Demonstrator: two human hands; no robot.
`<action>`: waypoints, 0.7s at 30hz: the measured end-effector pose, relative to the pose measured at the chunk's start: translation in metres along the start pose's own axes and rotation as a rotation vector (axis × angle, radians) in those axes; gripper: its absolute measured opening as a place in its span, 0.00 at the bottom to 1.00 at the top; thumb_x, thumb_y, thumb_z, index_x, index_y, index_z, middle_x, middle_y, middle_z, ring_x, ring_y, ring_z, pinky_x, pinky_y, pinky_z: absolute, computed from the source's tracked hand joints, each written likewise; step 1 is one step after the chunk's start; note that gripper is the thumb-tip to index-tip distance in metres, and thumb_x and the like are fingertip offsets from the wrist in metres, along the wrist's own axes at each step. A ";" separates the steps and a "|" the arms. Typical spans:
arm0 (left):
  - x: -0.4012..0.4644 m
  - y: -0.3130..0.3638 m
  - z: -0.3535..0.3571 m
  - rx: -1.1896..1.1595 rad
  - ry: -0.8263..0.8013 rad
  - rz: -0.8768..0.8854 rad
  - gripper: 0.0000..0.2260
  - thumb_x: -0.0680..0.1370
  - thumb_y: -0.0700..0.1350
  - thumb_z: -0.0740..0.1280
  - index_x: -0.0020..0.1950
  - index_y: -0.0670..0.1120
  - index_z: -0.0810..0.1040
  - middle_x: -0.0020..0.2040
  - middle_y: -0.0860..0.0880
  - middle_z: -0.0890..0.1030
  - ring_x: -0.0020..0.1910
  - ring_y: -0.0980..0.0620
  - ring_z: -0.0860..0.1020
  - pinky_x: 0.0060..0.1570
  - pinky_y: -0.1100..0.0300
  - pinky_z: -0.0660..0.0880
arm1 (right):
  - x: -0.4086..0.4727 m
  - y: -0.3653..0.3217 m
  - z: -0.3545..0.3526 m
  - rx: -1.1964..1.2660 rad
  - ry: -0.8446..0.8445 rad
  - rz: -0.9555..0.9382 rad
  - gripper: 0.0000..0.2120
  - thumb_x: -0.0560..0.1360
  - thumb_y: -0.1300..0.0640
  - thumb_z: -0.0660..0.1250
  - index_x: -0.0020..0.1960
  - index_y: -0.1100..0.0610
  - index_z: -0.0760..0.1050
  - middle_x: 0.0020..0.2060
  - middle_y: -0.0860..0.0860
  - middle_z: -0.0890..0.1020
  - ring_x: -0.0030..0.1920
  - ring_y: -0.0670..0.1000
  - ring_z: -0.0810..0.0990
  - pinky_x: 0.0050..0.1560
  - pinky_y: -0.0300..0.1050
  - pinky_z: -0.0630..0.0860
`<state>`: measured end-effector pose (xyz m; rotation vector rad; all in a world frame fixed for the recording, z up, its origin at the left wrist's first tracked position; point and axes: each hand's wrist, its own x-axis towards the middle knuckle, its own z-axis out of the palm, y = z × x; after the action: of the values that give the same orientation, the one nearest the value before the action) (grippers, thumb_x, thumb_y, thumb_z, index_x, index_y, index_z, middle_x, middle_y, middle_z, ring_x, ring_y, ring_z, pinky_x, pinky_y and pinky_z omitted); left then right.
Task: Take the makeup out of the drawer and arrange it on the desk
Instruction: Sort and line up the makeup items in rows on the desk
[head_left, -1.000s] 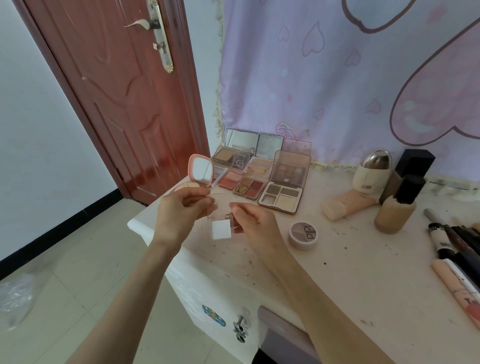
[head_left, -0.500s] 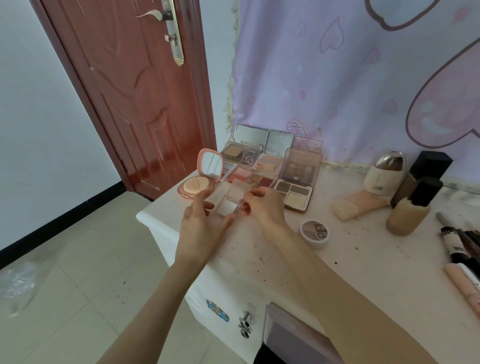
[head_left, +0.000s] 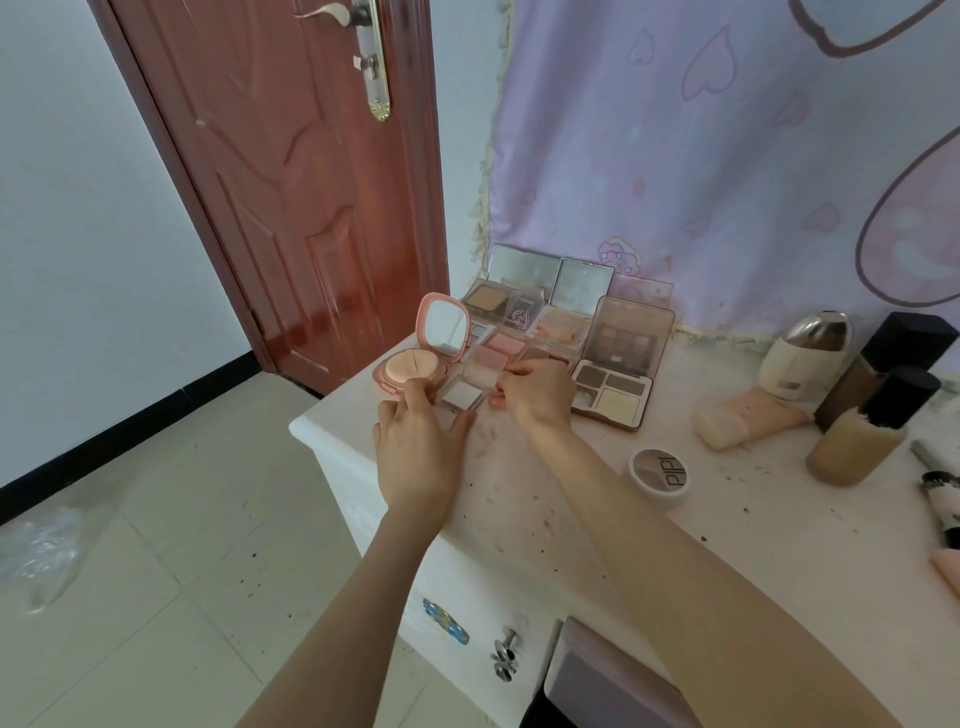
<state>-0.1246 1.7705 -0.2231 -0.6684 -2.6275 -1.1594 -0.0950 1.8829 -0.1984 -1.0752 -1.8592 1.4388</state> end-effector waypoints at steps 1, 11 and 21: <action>0.000 0.000 -0.001 0.002 -0.005 0.002 0.19 0.74 0.52 0.68 0.58 0.43 0.70 0.54 0.45 0.78 0.56 0.45 0.68 0.54 0.54 0.64 | -0.002 0.001 0.000 0.001 -0.001 -0.011 0.12 0.71 0.71 0.61 0.33 0.64 0.80 0.34 0.58 0.83 0.40 0.58 0.84 0.48 0.53 0.80; -0.012 0.006 -0.004 0.120 0.014 0.186 0.15 0.75 0.46 0.67 0.59 0.41 0.73 0.56 0.42 0.76 0.55 0.41 0.71 0.53 0.51 0.66 | -0.052 -0.005 -0.062 -0.021 -0.099 -0.252 0.09 0.75 0.65 0.62 0.51 0.61 0.80 0.39 0.52 0.82 0.37 0.48 0.81 0.40 0.38 0.80; -0.046 0.054 0.021 -0.093 -0.394 0.513 0.15 0.77 0.41 0.63 0.64 0.44 0.72 0.56 0.47 0.75 0.56 0.48 0.69 0.58 0.60 0.65 | -0.074 0.049 -0.149 -0.518 0.064 -0.449 0.14 0.73 0.55 0.68 0.57 0.58 0.76 0.50 0.51 0.75 0.51 0.52 0.74 0.54 0.46 0.70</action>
<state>-0.0583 1.8027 -0.2185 -1.6177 -2.4503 -1.0724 0.0776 1.9028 -0.2008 -0.8264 -2.3033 0.6785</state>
